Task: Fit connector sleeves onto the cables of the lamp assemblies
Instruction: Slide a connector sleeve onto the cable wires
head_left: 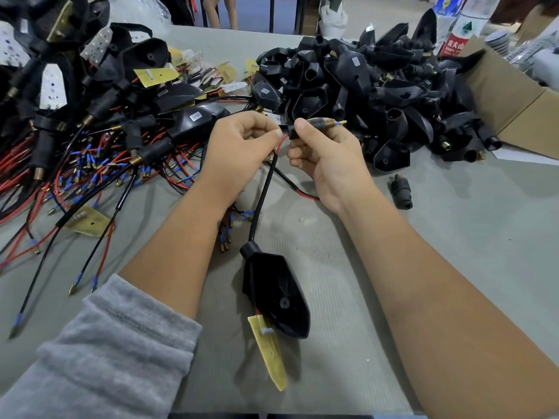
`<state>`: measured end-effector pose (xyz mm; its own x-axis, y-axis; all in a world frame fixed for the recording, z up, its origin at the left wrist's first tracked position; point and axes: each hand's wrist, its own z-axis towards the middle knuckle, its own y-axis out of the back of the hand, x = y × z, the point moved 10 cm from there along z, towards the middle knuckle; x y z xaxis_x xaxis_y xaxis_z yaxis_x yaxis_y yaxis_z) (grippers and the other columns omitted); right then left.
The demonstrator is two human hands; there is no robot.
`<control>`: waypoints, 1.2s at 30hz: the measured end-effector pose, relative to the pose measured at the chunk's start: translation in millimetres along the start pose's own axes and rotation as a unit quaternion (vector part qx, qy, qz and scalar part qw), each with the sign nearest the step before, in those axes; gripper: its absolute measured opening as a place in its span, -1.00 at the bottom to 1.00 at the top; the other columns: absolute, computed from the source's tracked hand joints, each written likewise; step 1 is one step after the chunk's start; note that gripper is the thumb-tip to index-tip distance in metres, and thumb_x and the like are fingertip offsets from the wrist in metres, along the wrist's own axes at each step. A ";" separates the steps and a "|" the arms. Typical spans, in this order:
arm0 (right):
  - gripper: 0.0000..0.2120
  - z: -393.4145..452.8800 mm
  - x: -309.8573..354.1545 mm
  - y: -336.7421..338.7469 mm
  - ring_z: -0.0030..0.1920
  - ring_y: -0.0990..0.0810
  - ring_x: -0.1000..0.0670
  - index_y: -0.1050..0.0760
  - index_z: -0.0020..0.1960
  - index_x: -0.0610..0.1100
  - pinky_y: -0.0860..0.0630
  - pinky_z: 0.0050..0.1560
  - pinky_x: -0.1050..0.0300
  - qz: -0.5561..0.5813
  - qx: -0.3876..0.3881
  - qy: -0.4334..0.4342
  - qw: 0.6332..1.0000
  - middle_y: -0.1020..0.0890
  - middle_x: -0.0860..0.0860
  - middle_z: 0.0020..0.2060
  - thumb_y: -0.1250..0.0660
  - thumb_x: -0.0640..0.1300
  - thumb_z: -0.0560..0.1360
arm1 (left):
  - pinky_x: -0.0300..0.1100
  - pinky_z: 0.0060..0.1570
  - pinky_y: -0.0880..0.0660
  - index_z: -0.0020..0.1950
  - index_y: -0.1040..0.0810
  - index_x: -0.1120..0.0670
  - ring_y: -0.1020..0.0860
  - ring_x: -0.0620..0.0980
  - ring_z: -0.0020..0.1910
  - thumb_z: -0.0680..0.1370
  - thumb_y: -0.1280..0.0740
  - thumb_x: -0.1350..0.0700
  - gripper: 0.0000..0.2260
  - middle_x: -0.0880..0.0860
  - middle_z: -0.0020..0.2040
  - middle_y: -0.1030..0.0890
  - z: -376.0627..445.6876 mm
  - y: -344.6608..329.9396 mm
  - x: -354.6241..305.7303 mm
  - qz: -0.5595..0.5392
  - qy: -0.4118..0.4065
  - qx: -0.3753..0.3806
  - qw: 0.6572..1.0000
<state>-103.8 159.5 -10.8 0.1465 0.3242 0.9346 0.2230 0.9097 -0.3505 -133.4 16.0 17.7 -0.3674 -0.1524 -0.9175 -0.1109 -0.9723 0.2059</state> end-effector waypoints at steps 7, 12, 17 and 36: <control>-0.89 -0.9 2.2 1.7 -0.49 -0.47 0.04 -0.46 -0.10 -0.22 -0.46 -0.41 0.21 -0.056 -0.005 0.007 0.998 -0.54 -0.08 -0.39 -0.39 -0.25 0.53 | -0.29 -0.24 -0.46 -0.10 -0.60 0.16 -0.46 -0.09 -0.29 0.54 -0.37 0.25 -0.96 0.14 -0.24 -0.56 -1.5 -4.7 -3.1 0.028 -0.014 0.013 0.999; -0.91 -1.5 2.2 -2.5 -0.46 -0.48 0.00 -0.49 -0.02 -0.27 -0.45 -0.42 0.20 -0.113 0.006 0.027 0.993 -0.53 -0.13 -0.34 -0.38 -0.30 0.52 | -0.32 -0.28 -0.44 -0.10 -0.60 0.12 -0.45 -0.11 -0.31 0.56 -0.35 0.25 -0.92 0.10 -0.26 -0.55 -1.2 -8.0 -6.5 0.029 -0.028 0.027 0.999; -0.97 -1.7 2.4 -3.9 -0.44 -0.49 0.04 -0.52 -0.05 -0.20 -0.48 -0.36 0.21 -0.049 0.022 0.015 0.998 -0.56 -0.05 -0.37 -0.35 -0.28 0.54 | -0.34 -0.24 -0.49 -0.09 -0.58 0.05 -0.52 -0.19 -0.32 0.58 -0.33 0.22 -0.90 0.03 -0.25 -0.59 1.5 -10.2 -0.2 0.000 -0.004 0.021 1.000; -0.80 0.0 -1.0 2.3 -0.52 -0.46 0.11 -0.46 -0.19 -0.20 -0.47 -0.43 0.28 -0.007 -0.013 -0.019 1.000 -0.52 0.00 -0.47 -0.36 -0.14 0.57 | -0.40 -0.27 -0.42 -0.12 -0.63 0.12 -0.46 -0.27 -0.38 0.52 -0.40 0.26 -0.94 -0.06 -0.32 -0.55 0.0 -7.4 -4.8 0.009 -0.043 -0.007 0.999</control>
<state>-103.4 161.3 -12.6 0.1057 0.3209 0.9412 0.2498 0.9076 -0.3375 -130.8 24.0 20.6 -0.4471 -0.1539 -0.8811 -0.0906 -0.9722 0.2158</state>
